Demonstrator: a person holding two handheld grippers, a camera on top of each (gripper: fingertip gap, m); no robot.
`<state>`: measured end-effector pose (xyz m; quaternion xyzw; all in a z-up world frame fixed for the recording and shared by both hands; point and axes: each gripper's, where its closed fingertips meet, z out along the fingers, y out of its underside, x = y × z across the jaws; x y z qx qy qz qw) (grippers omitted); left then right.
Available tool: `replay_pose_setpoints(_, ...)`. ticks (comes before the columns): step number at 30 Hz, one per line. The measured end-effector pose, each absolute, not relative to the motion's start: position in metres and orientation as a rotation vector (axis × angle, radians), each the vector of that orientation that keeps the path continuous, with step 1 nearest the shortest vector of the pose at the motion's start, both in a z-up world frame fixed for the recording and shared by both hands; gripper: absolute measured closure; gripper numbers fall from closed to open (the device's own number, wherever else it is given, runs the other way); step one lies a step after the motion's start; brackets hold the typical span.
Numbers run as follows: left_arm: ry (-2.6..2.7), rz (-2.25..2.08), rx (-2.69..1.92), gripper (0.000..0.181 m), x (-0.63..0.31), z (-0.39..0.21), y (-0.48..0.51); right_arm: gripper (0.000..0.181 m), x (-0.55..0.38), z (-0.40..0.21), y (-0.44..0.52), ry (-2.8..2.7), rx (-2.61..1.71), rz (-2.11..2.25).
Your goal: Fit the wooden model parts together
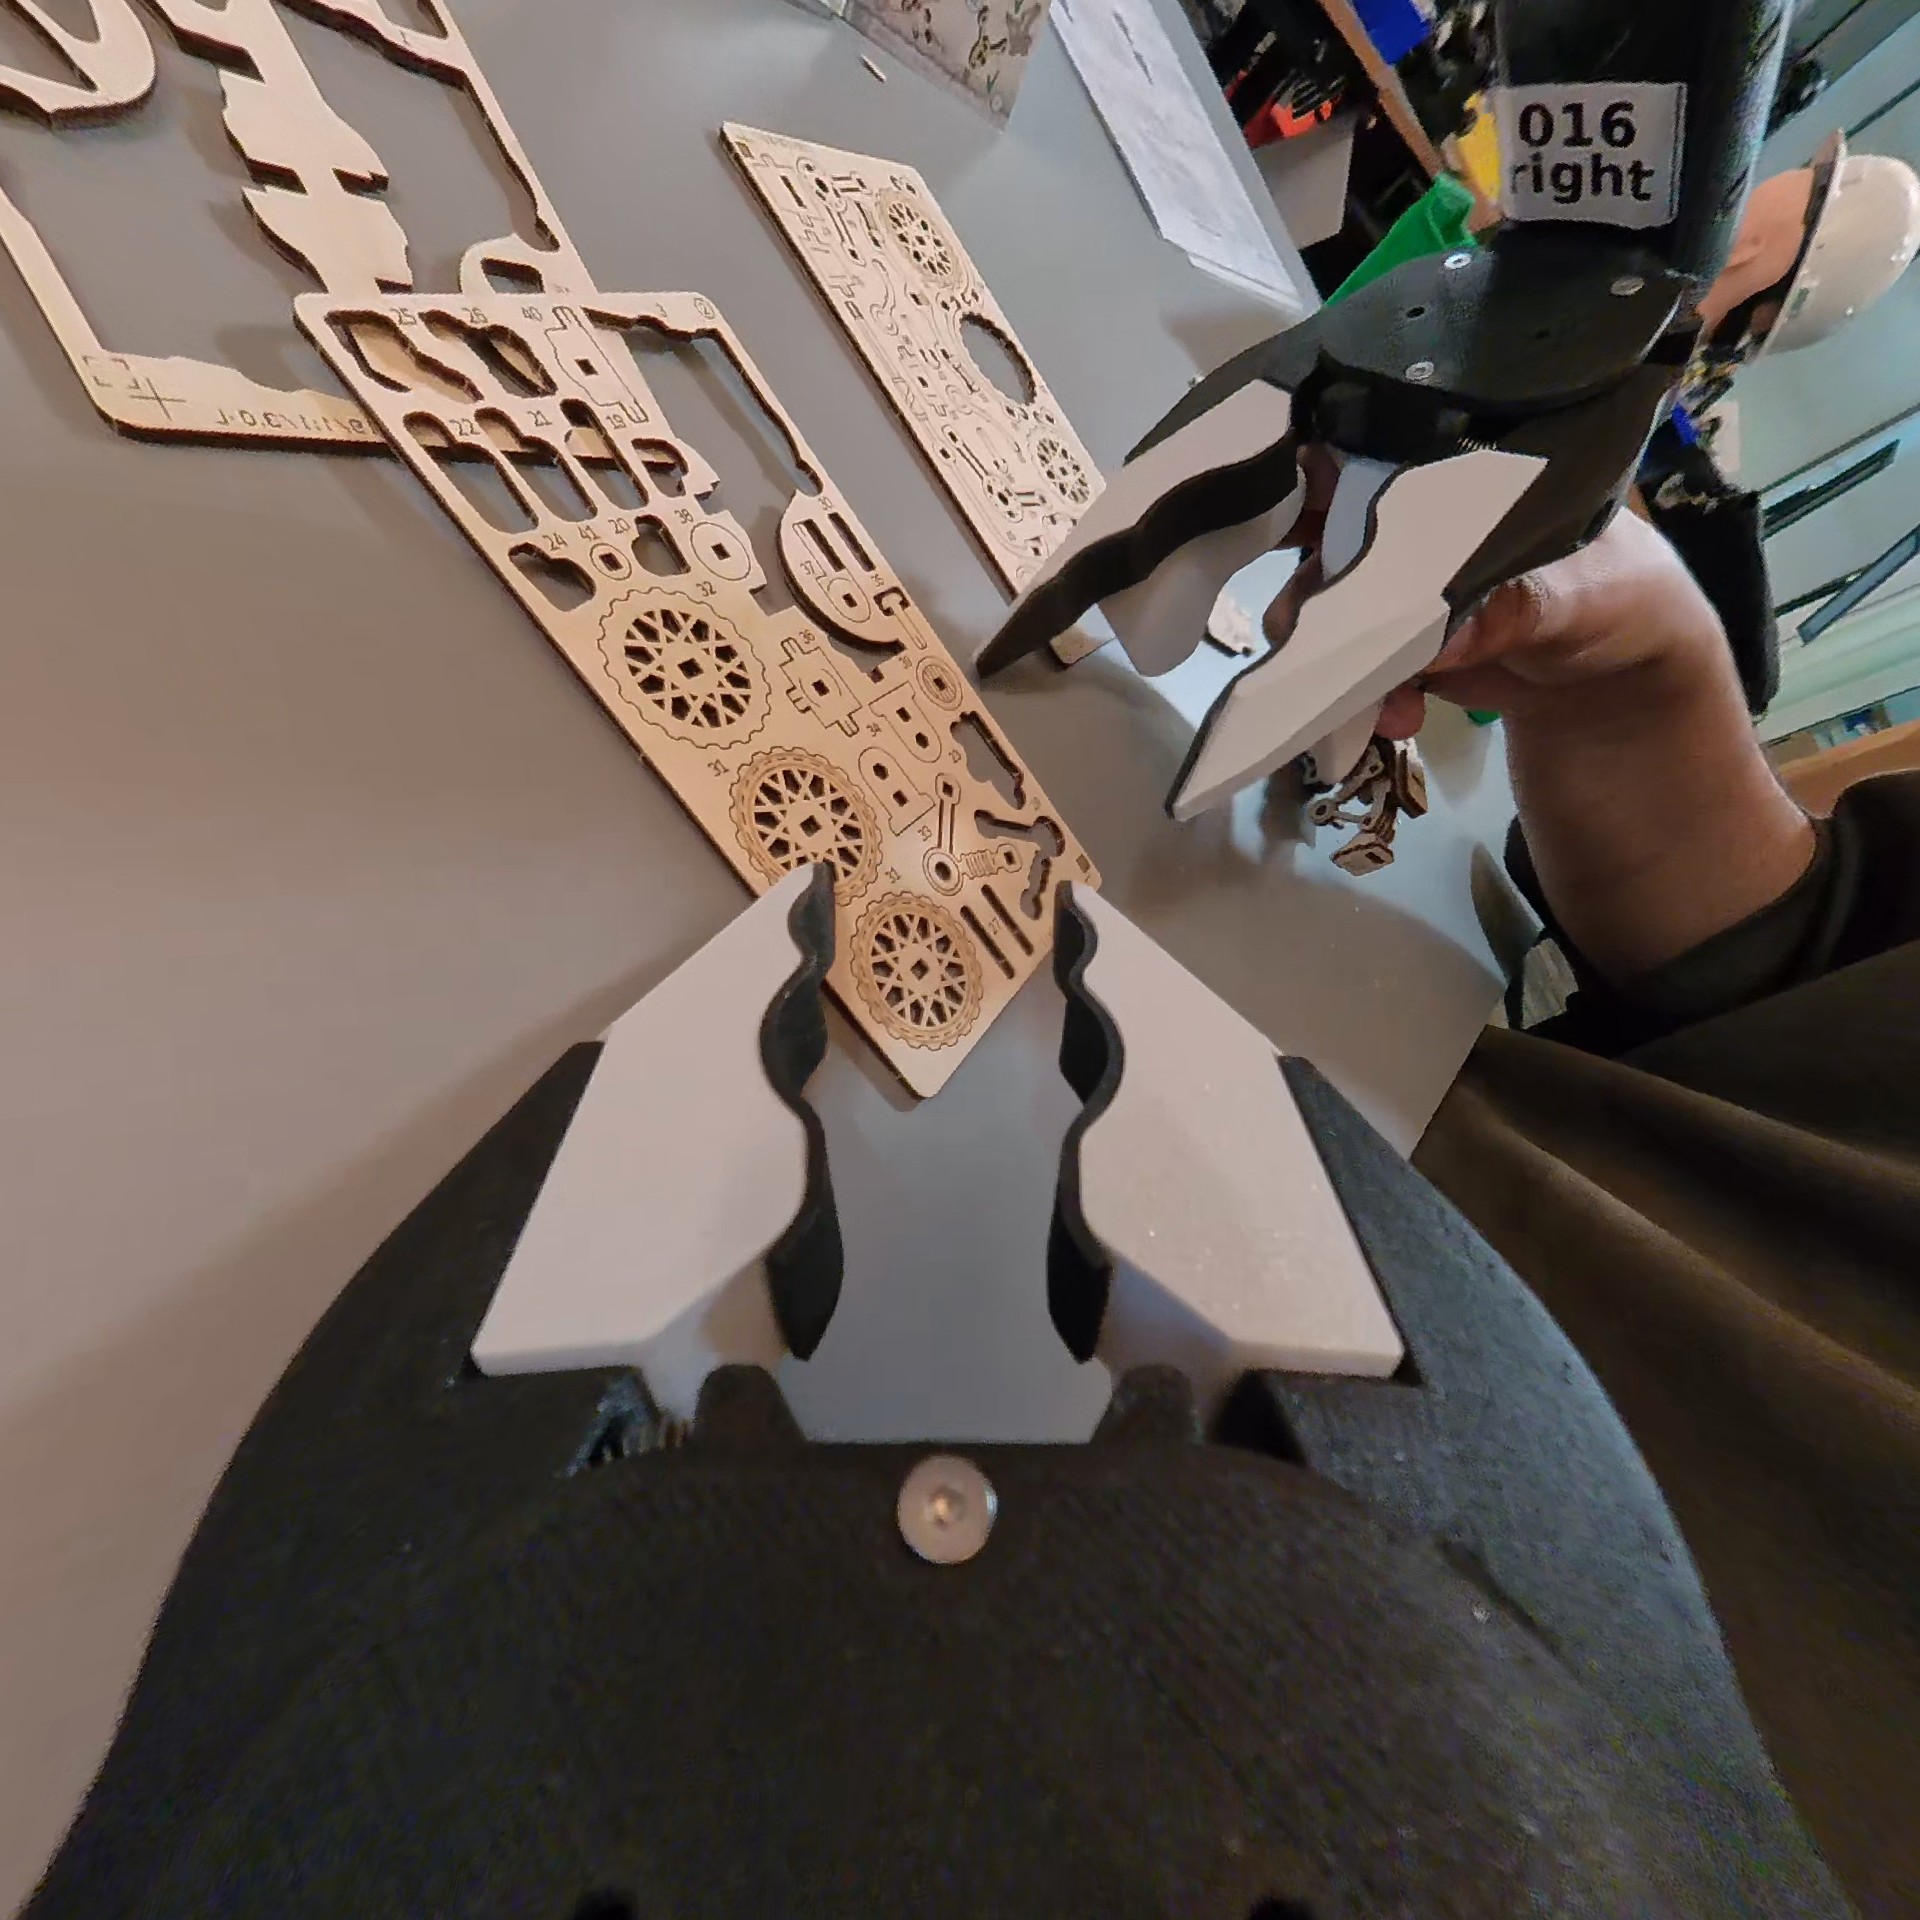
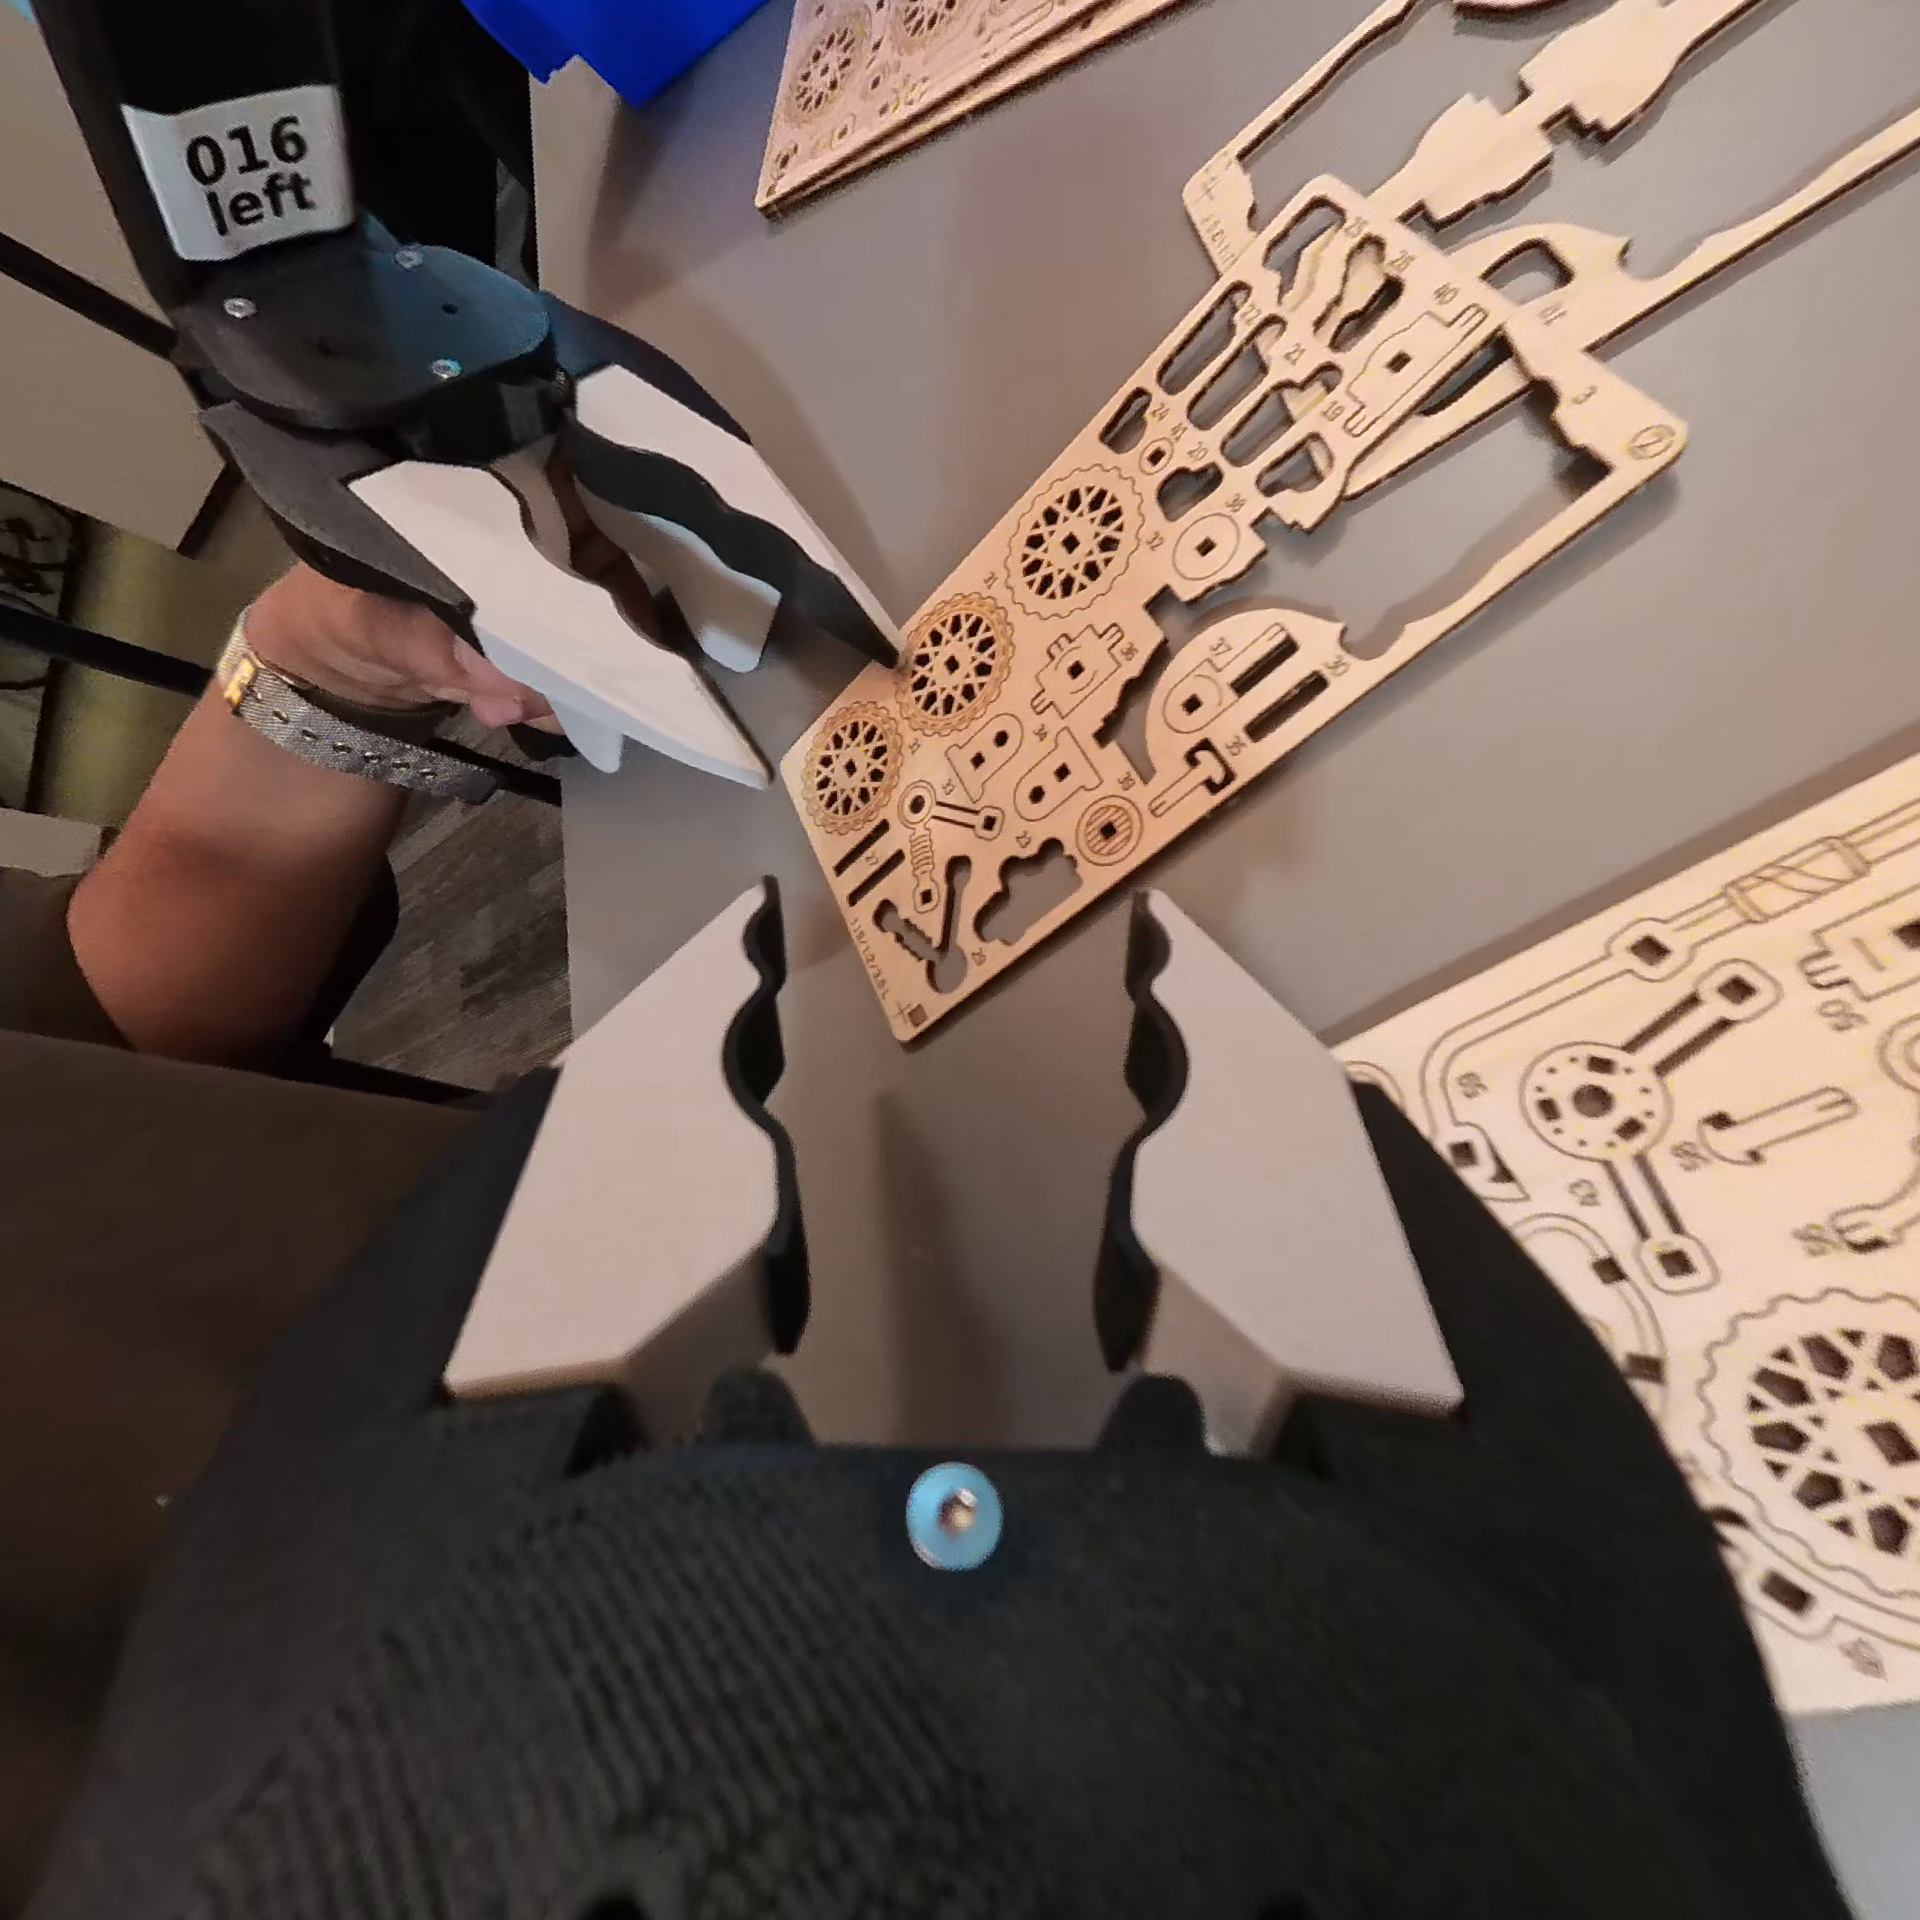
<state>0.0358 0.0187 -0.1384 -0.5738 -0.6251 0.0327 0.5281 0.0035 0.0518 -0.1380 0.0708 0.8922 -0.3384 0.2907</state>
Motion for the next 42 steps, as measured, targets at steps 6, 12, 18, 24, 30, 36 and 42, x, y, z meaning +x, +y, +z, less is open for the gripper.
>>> replay_pose_setpoints(6, -1.592, 0.195, -1.160, 0.135, 0.023, -0.131, -0.015, 0.116, -0.014, -0.141, 0.051, 2.497, 0.209, -0.957)
replay_pose_setpoints(12, -1.675, 0.254, -1.093, 0.134, 0.020, -0.135, -0.032, 0.111, -0.010, -0.151, 0.049, 2.705, 0.053, -0.937)
replay_pose_setpoints(18, -1.627, 0.168, -1.210, 0.143, 0.019, -0.140, -0.003, 0.115, -0.009, -0.151, 0.047, 2.700, 0.081, -0.954)
replay_pose_setpoints(24, -1.572, 0.076, -1.199, 0.147, 0.021, -0.137, 0.009, 0.120, -0.011, -0.153, 0.047, 2.754, 0.045, -0.973)
replay_pose_setpoints(30, -1.563, 0.102, -1.163, 0.146, 0.018, -0.133, 0.006, 0.122, -0.011, -0.154, 0.047, 2.762, 0.033, -0.985)
replay_pose_setpoints(36, -1.738, 0.430, -1.259, 0.148, 0.016, -0.141, -0.027, 0.125, -0.013, -0.154, 0.047, 2.752, 0.041, -1.001)
replay_pose_setpoints(42, -1.739, 0.340, -1.306, 0.148, 0.017, -0.149, -0.013, 0.126, -0.014, -0.154, 0.047, 2.742, 0.054, -0.998)
